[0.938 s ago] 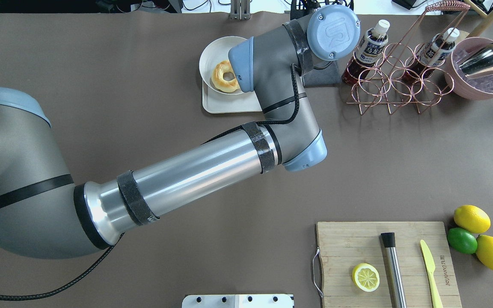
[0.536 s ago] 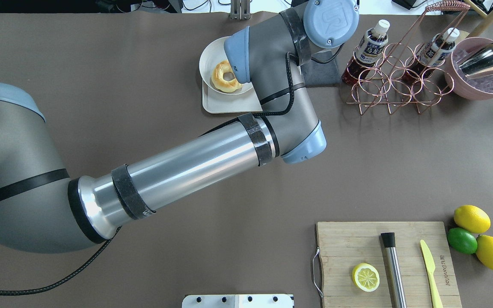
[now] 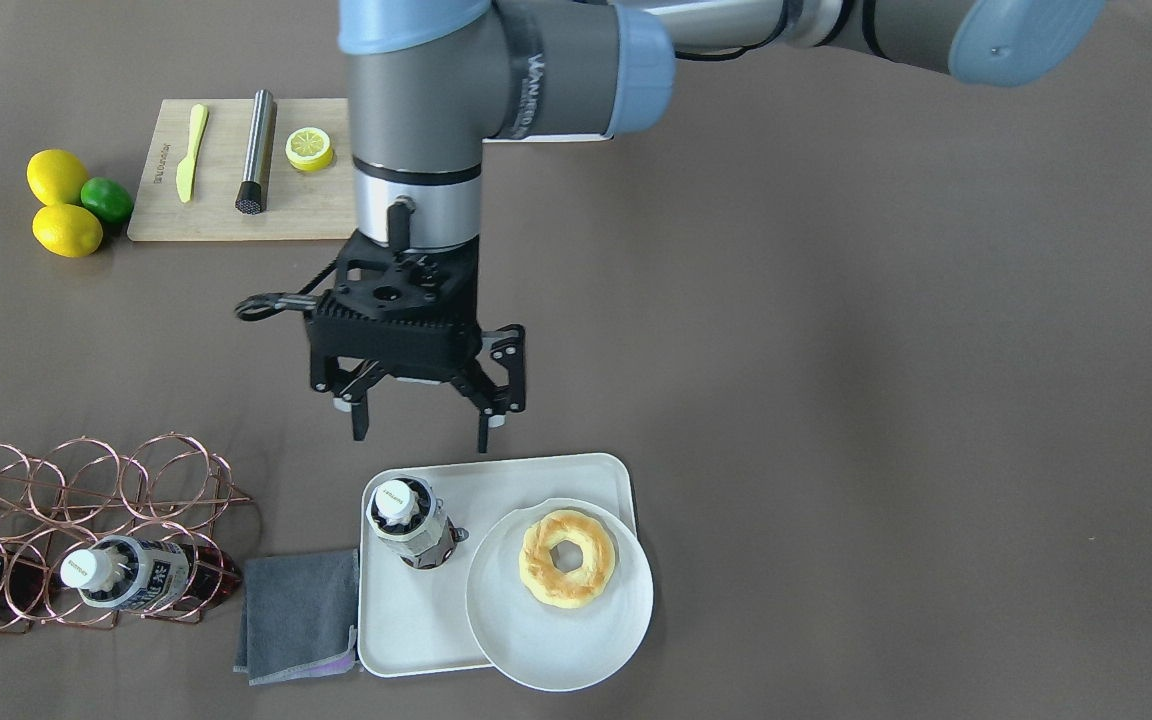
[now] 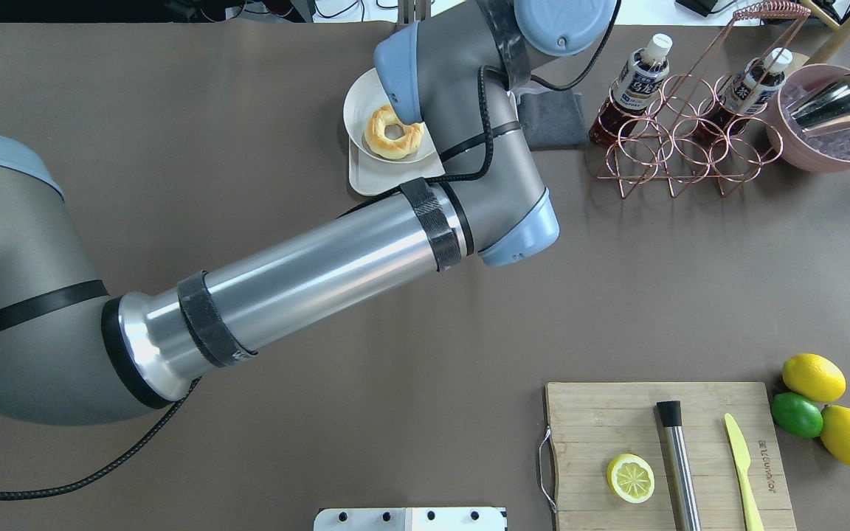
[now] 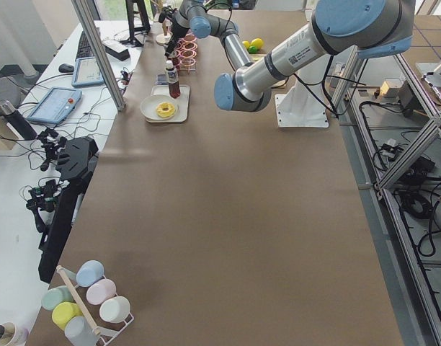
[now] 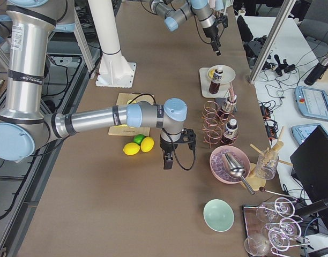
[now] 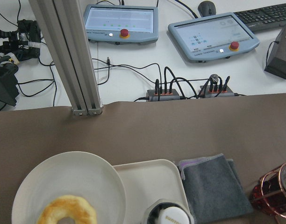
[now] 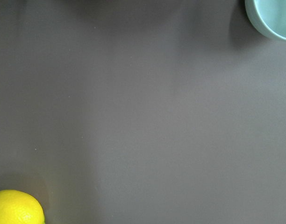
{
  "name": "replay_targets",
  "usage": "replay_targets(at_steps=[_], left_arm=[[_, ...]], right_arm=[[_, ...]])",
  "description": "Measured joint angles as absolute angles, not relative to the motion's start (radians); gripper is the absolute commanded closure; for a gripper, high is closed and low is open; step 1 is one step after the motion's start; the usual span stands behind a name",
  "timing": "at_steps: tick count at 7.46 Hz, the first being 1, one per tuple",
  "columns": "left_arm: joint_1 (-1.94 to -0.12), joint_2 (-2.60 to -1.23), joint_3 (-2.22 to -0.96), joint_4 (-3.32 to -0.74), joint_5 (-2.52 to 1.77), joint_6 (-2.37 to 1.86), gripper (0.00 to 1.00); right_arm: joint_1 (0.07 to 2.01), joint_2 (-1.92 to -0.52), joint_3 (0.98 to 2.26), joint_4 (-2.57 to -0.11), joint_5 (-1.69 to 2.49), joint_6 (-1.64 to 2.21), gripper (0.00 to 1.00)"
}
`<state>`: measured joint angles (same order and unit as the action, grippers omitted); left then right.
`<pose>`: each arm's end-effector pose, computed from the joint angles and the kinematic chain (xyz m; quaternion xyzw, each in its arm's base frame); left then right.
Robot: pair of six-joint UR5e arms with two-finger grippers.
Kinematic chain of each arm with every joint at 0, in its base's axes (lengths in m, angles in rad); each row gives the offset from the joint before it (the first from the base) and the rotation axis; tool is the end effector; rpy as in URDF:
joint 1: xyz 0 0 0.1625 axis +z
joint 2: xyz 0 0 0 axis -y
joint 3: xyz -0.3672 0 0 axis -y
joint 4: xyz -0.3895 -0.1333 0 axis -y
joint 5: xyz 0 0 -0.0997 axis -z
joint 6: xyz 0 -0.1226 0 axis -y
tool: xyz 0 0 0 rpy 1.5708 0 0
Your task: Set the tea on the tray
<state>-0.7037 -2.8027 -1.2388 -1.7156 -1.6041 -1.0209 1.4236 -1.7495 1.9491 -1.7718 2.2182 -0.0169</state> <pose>0.4840 -0.5802 -0.0452 0.2809 0.4125 -0.0583 0.8646 -0.0023 -0.4203 0.5446 -0.0214 -0.3174 -0.0775 0.9449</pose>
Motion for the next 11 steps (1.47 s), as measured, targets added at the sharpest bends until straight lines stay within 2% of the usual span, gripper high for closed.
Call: replay_targets(at_steps=[1, 3, 5, 7, 9, 11], left_arm=[[-0.741, -2.682, -1.394, -1.667, -1.69, -0.97, 0.03], [-0.877, -2.351, -1.69, -1.636, -1.929, -0.839, 0.02], [-1.0, -2.069, -1.851, -1.64, -2.026, -0.66, 0.02], [-1.151, -1.867, -1.873, -1.64, -2.046, -0.369, 0.02], [-1.336, -1.746, -1.8, -1.636, -2.136, -0.033, 0.02], [-1.447, -1.639, -1.707, -1.637, -2.217, 0.207, 0.02]], right_arm=[[1.424, -1.75, 1.947, -1.772, 2.222, -0.017, 0.0], [1.424, -1.751, 1.935, -1.772, 2.225, -0.019, 0.0], [1.442, -1.752, 1.908, -1.772, 2.222, -0.022, 0.0], [1.495, -1.757, 1.888, -1.772, 2.219, -0.024, 0.0], [1.517, -1.761, 1.881, -1.772, 2.218, -0.023, 0.0], [1.52, -1.76, 1.878, -1.772, 2.221, -0.023, 0.0]])
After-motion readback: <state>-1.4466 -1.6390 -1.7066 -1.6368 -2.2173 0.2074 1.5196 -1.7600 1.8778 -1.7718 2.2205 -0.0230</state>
